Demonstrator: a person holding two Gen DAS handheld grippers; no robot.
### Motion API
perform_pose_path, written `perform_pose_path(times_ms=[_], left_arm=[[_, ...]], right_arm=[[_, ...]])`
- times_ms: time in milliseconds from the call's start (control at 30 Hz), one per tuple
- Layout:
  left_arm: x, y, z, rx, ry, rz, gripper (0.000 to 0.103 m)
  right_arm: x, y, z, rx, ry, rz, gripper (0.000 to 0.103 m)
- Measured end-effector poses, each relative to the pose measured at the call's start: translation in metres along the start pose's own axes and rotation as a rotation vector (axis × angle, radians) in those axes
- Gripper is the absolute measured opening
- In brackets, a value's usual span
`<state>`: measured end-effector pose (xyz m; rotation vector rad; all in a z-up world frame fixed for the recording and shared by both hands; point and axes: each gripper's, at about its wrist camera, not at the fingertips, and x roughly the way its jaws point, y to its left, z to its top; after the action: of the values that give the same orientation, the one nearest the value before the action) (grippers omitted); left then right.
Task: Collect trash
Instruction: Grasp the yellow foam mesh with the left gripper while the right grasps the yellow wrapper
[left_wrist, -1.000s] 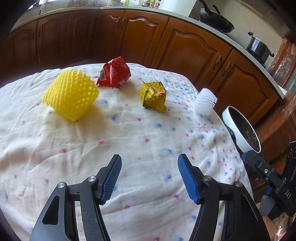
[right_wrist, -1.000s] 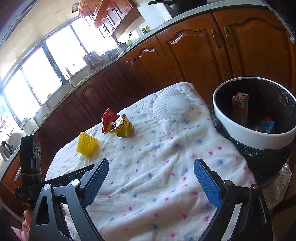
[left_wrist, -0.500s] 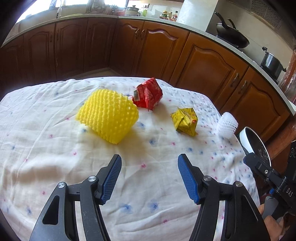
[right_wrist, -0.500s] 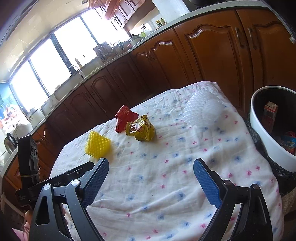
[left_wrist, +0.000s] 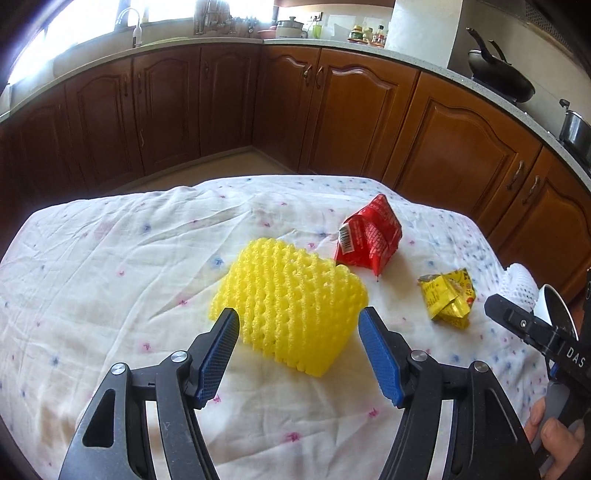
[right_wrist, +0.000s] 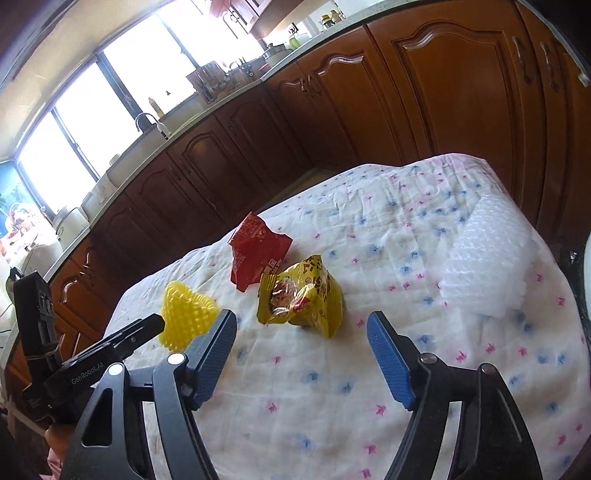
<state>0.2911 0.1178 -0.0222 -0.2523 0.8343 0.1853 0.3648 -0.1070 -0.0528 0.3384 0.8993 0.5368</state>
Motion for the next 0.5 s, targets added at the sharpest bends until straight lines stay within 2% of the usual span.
perform_pose_path(times_ms=[67,133,167,200,233,333,367,500], left_arm=[[0.012,0.0,-0.001,-0.002,0.023,-0.005,0.062],[0.021,-0.001,-0.002,0.004,0.05,-0.02,0.042],[0.024,-0.001,-0.003,0.004,0.061,-0.032,0.037],[0.026,-0.001,-0.002,0.007,0.063,-0.035,0.031],[0.026,-0.002,-0.002,0.013,0.058,-0.035,0.024],[0.021,-0.008,-0.001,0.023,0.05,-0.055,0.014],[0.017,-0.01,-0.001,0.026,0.046,-0.067,0.013],[-0.005,-0.025,-0.01,0.048,0.025,-0.122,0.012]], right_arm=[[0.012,-0.003,0.003,0.013,0.015,0.0,0.066],[0.024,-0.004,0.005,0.019,0.031,-0.005,0.056],[0.029,-0.004,0.006,0.015,0.041,-0.011,0.045],[0.032,-0.003,0.006,0.008,0.051,-0.016,0.029],[0.035,-0.003,0.005,0.001,0.062,-0.018,0.022],[0.029,0.003,0.003,-0.033,0.047,-0.021,0.017],[0.025,0.004,0.002,-0.041,0.04,-0.021,0.012],[0.002,0.005,-0.002,-0.041,0.007,-0.003,0.009]])
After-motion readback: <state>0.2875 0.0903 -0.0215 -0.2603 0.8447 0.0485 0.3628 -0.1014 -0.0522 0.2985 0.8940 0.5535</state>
